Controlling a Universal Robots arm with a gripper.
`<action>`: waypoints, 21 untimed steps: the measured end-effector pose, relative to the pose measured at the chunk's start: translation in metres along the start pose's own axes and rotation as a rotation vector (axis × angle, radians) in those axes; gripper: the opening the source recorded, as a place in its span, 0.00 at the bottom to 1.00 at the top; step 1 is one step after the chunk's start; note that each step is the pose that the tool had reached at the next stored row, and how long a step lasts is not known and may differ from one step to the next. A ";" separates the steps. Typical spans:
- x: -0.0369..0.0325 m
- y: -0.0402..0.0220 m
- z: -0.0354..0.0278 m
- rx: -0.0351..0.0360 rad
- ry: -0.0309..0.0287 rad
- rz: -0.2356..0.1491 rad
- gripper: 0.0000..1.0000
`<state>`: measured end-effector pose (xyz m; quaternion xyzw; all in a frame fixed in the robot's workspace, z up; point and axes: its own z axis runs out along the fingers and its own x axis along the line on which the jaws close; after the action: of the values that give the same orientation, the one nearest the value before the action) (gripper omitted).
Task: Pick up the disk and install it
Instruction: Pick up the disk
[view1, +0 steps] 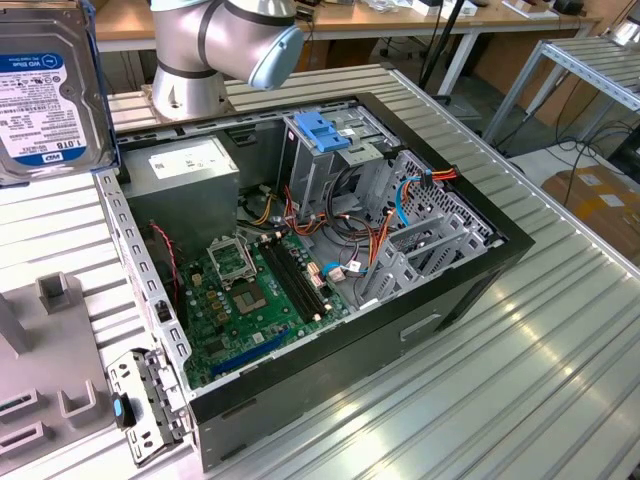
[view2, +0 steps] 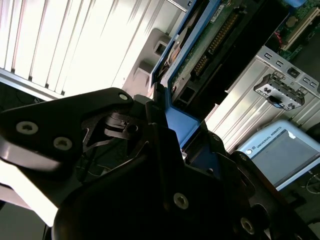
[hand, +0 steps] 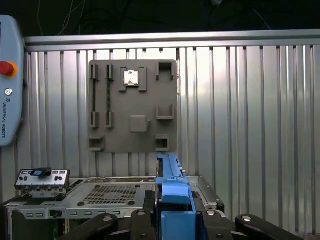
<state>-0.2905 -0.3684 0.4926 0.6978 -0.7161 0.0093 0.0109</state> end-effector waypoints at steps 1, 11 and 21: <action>0.0000 -0.0013 0.0000 -0.0001 0.0001 0.000 0.37; -0.0003 -0.0129 -0.0001 0.0000 0.0000 0.000 0.37; 0.0002 -0.0252 0.0000 0.0000 -0.0001 0.000 0.37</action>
<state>-0.2654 -0.3693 0.4926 0.6978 -0.7161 0.0093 0.0108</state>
